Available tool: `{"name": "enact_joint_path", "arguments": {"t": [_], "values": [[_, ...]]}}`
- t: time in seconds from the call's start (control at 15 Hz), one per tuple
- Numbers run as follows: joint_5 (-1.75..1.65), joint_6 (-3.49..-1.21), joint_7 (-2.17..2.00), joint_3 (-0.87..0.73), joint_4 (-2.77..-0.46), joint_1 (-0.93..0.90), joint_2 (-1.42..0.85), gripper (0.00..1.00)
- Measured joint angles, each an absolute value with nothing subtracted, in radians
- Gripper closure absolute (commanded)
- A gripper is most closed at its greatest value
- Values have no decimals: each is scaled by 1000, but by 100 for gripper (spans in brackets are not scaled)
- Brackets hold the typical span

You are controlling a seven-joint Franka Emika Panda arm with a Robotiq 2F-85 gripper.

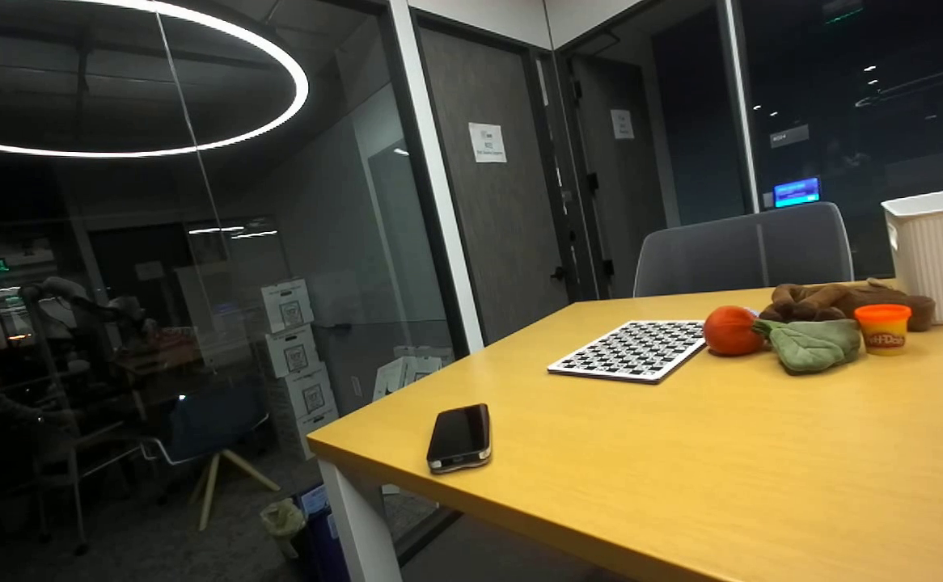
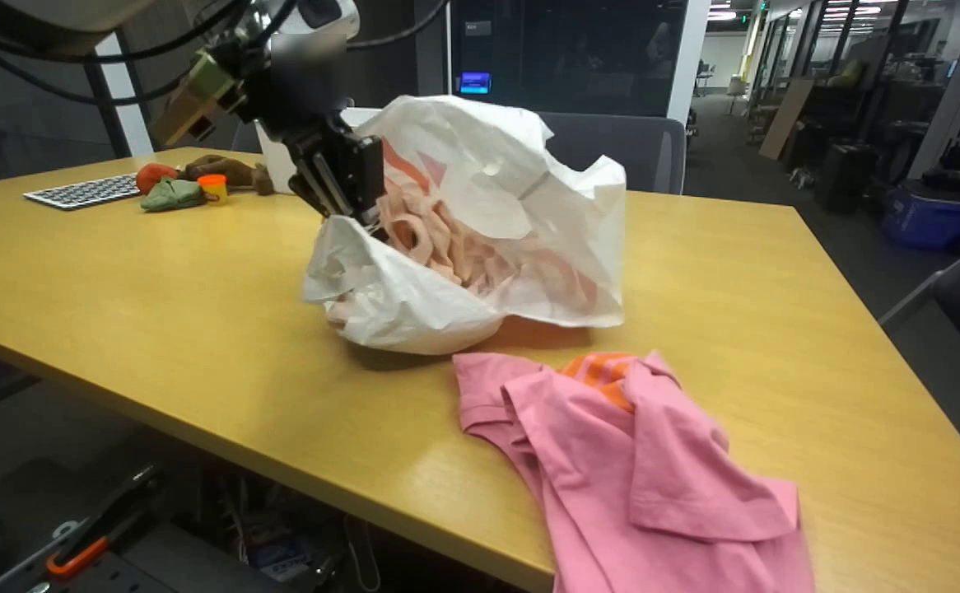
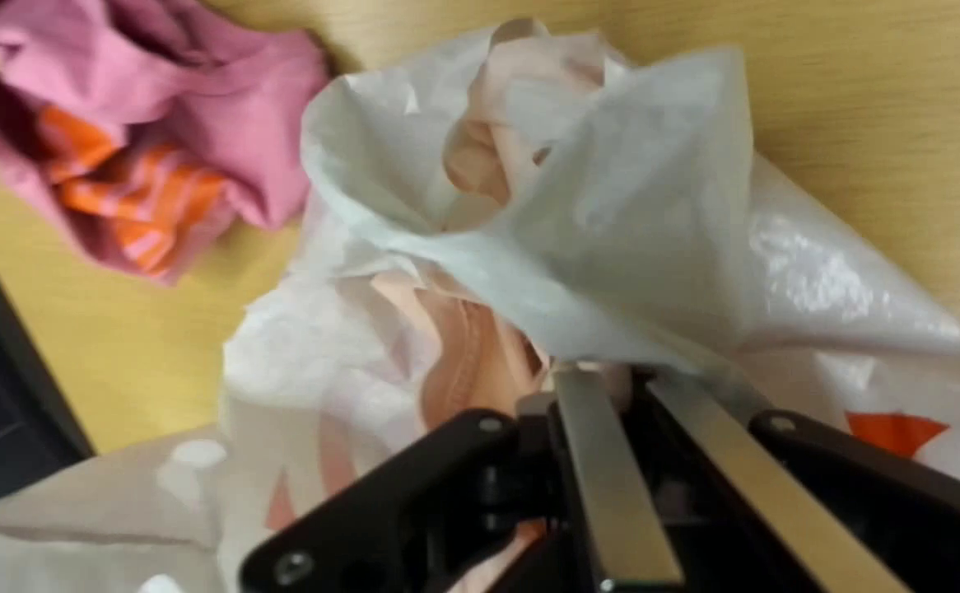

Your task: Remove the shirts from the plastic bag and put them on the table

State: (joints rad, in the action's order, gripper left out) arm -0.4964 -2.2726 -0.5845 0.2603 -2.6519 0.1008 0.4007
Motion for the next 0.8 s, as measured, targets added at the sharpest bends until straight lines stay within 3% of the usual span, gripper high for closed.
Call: {"name": "enact_joint_path", "arguments": {"t": [0.2, 0.8], "values": [[-640, -2182, -646, 269, -2615, 121, 446, 85], [-894, -1948, -964, 269, -2551, 117, 490, 89]]}}
